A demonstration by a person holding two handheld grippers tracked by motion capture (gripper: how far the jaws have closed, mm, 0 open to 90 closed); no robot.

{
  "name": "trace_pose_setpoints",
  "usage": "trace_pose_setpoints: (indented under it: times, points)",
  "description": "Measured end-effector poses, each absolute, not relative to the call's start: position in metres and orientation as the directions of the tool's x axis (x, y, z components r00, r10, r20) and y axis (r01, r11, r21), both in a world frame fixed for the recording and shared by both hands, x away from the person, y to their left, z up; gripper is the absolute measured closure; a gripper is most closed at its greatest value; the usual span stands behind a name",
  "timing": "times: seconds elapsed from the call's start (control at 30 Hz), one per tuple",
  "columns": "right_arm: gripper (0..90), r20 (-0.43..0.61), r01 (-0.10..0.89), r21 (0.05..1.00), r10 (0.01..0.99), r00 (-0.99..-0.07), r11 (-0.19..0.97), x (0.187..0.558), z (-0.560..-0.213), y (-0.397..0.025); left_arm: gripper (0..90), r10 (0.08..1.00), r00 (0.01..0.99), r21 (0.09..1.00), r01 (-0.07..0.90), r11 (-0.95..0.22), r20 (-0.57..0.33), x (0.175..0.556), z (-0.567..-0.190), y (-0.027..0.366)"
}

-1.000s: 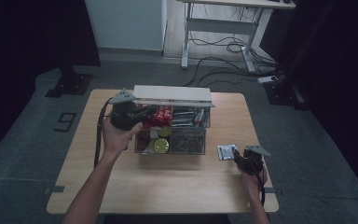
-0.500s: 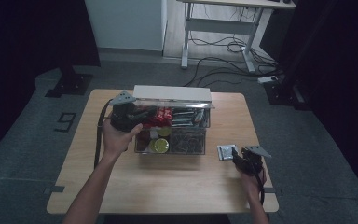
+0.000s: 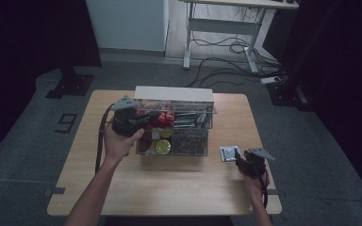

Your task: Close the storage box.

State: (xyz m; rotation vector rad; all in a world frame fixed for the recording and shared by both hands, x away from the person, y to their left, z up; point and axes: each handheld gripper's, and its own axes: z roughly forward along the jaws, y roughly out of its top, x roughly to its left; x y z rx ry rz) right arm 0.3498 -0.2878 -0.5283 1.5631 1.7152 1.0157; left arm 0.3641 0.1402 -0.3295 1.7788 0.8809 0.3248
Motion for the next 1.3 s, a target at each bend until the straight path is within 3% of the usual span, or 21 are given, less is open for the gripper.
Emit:
trace_pose_setpoints:
  times: [1.3]
  points:
    - [55.7,0.065,0.544,0.839,0.989,-0.132,0.018,0.351,-0.534,-0.286,88.1,0.688,0.686,0.882,0.449,-0.146,-0.235,0.355,-0.362,0.141]
